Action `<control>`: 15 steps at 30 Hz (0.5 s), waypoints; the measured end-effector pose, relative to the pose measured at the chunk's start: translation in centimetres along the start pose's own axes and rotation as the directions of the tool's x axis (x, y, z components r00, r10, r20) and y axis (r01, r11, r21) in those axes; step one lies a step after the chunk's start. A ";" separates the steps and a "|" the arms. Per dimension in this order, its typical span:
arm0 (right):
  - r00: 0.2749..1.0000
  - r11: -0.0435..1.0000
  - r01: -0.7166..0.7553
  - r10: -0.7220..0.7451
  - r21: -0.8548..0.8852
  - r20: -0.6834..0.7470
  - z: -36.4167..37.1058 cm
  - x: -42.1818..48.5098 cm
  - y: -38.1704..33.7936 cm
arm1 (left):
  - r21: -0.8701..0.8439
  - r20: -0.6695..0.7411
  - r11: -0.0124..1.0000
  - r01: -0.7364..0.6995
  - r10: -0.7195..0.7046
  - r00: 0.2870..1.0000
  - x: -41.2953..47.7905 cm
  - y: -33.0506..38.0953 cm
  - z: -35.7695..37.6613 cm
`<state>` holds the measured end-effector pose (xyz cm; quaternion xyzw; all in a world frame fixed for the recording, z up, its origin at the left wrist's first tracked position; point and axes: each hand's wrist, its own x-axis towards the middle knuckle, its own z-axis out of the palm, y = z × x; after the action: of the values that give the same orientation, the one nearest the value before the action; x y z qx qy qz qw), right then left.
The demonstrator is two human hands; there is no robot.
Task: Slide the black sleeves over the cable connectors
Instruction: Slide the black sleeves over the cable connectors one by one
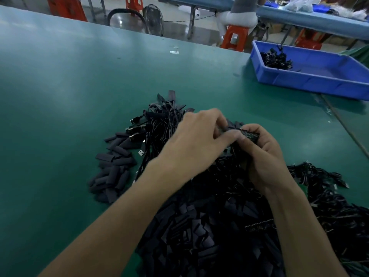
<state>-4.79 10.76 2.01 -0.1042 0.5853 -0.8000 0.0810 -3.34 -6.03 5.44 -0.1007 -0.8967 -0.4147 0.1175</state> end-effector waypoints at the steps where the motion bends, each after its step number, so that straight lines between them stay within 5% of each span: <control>1: 1.000 1.000 -0.001 0.001 0.000 0.012 -0.1 0.0 0.0 | -0.063 0.035 0.997 0.035 -0.033 0.999 -0.4 -0.2 0.5; 4: 1.000 1.000 -0.022 0.022 -0.002 0.021 -0.3 -0.2 0.1 | -0.269 0.110 0.955 0.126 -0.099 0.989 -1.4 -0.8 1.6; 8: 0.998 0.996 -0.048 0.046 0.071 0.037 -0.1 -0.3 0.4 | -0.613 0.139 0.758 0.221 -0.171 0.975 -1.5 -1.0 1.8; 15: 0.992 0.983 -0.121 0.114 0.134 0.059 -0.2 -0.4 0.1 | -0.676 0.224 0.698 0.237 -0.112 0.968 -1.2 -1.3 1.0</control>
<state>-4.44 10.98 1.79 -0.0839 0.5316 -0.8294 0.1500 -2.72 -6.22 3.52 -0.0860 -0.6861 -0.7211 -0.0438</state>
